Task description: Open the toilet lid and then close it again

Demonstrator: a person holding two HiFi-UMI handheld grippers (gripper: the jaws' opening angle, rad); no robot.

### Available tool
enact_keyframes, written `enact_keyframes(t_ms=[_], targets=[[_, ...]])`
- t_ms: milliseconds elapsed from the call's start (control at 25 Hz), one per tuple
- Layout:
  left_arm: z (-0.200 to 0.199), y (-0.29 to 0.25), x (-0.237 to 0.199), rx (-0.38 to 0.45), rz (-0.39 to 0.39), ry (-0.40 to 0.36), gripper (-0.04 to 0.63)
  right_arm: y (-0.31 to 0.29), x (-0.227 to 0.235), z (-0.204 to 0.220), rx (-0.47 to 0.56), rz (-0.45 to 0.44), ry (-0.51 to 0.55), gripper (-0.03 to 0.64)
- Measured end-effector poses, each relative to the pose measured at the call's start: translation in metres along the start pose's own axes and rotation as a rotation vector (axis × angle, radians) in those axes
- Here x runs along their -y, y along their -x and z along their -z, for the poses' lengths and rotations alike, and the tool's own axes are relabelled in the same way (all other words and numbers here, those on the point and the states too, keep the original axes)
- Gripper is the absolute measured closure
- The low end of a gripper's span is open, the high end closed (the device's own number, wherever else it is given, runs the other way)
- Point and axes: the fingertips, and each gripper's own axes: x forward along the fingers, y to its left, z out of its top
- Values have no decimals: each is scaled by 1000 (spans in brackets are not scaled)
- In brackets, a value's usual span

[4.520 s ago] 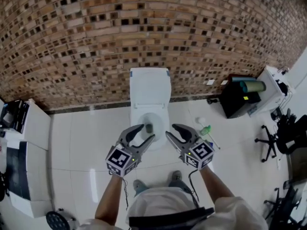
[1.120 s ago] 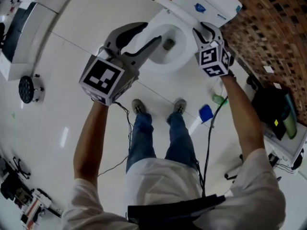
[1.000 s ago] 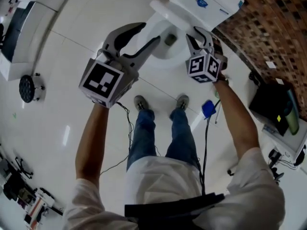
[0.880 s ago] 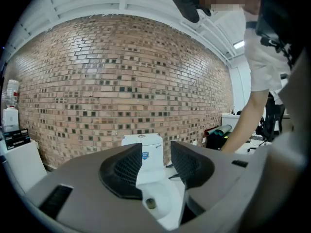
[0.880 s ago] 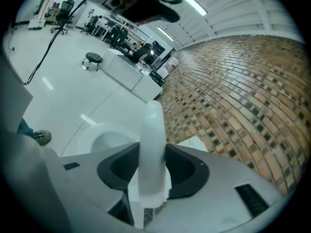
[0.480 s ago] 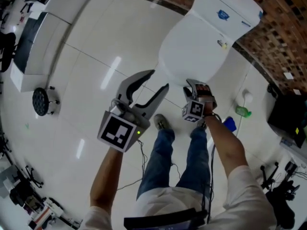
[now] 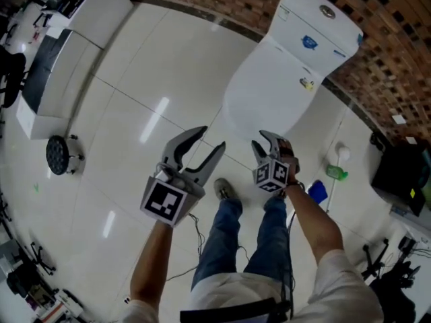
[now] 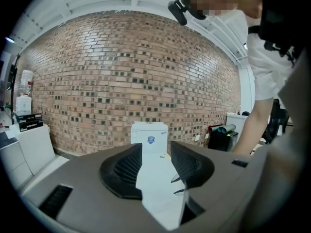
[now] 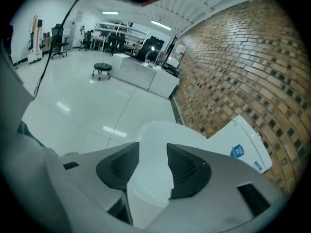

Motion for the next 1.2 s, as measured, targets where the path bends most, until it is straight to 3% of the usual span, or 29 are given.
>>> enact_keyframes(t_ms=[320,440,560,800,920,1200], targets=[[-104,-1,36,68,47,14,413,196,139,-115,361,-5,-152,431],[-144,-1,62,86,82,24,413,269,171,-132,433,-28,-206,431],[-175,-4,90,108,112,9,413,321,186,-134,494,-103,-331,431],[-203,-13,127,114,158,-28,413,393,211,-141,595,-175,-480,431],[-211,-11,137,133,163,-29,413,416,223,-142,640,-162,-493,431],[-222,-11,143,131,145,-46,413,424,222,-135,623,-151,-464,431]])
